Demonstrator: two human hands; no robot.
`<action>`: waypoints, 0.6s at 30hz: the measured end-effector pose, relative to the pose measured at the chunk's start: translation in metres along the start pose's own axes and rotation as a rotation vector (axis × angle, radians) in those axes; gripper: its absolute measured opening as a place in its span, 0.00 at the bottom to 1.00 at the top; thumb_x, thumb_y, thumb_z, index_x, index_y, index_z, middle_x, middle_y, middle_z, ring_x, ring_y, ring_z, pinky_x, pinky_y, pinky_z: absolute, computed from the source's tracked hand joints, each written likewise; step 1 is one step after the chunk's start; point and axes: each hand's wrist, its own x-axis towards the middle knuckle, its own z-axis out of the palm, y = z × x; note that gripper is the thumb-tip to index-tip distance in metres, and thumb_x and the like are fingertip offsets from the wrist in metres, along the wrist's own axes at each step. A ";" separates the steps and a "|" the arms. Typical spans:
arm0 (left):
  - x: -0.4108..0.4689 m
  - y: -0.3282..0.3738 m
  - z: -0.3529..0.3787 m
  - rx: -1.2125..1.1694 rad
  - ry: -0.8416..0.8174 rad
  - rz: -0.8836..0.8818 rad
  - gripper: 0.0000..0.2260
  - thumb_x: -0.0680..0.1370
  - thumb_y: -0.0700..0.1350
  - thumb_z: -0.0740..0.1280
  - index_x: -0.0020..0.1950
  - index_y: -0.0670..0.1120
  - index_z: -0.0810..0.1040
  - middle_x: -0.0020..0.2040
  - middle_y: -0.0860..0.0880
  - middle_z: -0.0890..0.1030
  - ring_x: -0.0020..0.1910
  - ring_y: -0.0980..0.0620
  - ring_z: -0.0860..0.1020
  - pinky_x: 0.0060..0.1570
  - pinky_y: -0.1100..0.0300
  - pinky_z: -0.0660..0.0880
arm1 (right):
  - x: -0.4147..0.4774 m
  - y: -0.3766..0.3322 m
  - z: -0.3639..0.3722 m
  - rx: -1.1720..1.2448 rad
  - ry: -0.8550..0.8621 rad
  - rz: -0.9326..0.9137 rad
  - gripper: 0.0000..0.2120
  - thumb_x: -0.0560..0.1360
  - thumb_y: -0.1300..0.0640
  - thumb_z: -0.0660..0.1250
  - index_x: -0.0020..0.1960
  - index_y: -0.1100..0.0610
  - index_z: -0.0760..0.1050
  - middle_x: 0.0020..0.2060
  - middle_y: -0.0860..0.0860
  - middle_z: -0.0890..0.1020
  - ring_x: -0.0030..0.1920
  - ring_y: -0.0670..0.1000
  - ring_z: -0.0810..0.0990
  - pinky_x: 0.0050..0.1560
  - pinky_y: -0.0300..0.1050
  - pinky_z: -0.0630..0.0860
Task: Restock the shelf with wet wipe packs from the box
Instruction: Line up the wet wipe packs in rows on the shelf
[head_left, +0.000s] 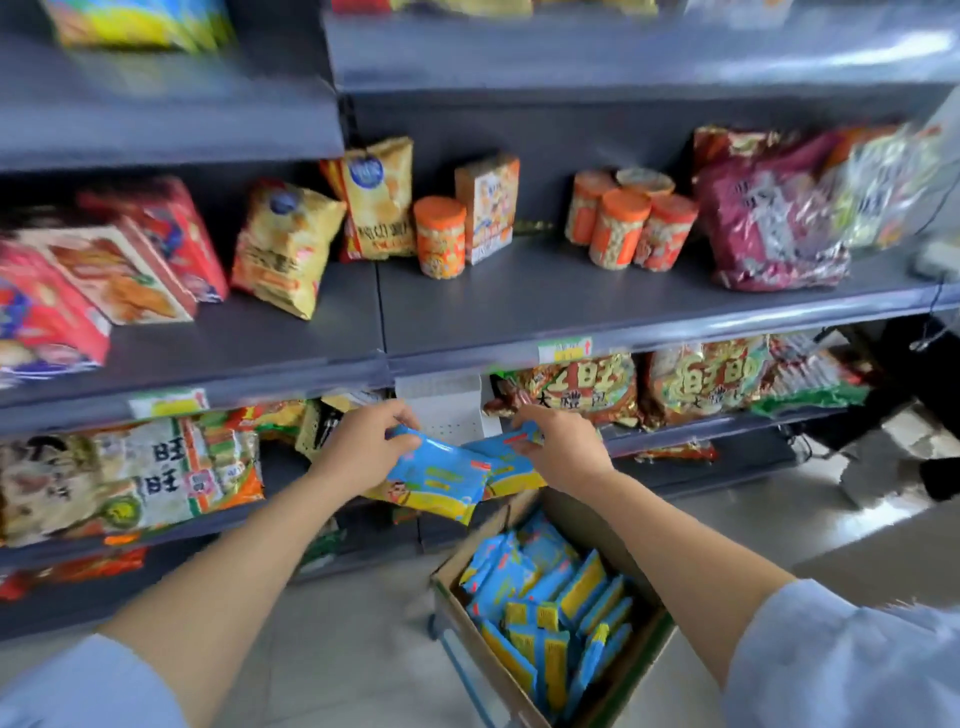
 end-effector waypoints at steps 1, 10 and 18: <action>-0.002 -0.001 -0.020 -0.008 0.011 0.010 0.07 0.74 0.40 0.70 0.41 0.52 0.77 0.44 0.48 0.83 0.45 0.48 0.81 0.46 0.54 0.76 | 0.004 -0.012 -0.007 0.019 0.014 -0.012 0.07 0.76 0.53 0.68 0.54 0.51 0.76 0.40 0.51 0.78 0.43 0.56 0.77 0.35 0.45 0.65; -0.043 -0.012 -0.188 -0.099 0.115 0.116 0.05 0.75 0.36 0.70 0.41 0.45 0.80 0.32 0.47 0.83 0.29 0.61 0.79 0.34 0.61 0.72 | 0.031 -0.145 -0.051 0.158 0.107 -0.145 0.05 0.74 0.53 0.70 0.50 0.50 0.79 0.38 0.51 0.78 0.40 0.53 0.76 0.38 0.46 0.71; -0.069 -0.028 -0.299 -0.175 0.206 0.180 0.08 0.74 0.34 0.70 0.40 0.46 0.80 0.31 0.49 0.82 0.32 0.58 0.79 0.35 0.61 0.72 | 0.051 -0.262 -0.084 0.312 0.227 -0.302 0.06 0.71 0.59 0.74 0.45 0.49 0.80 0.33 0.46 0.75 0.37 0.57 0.79 0.39 0.52 0.78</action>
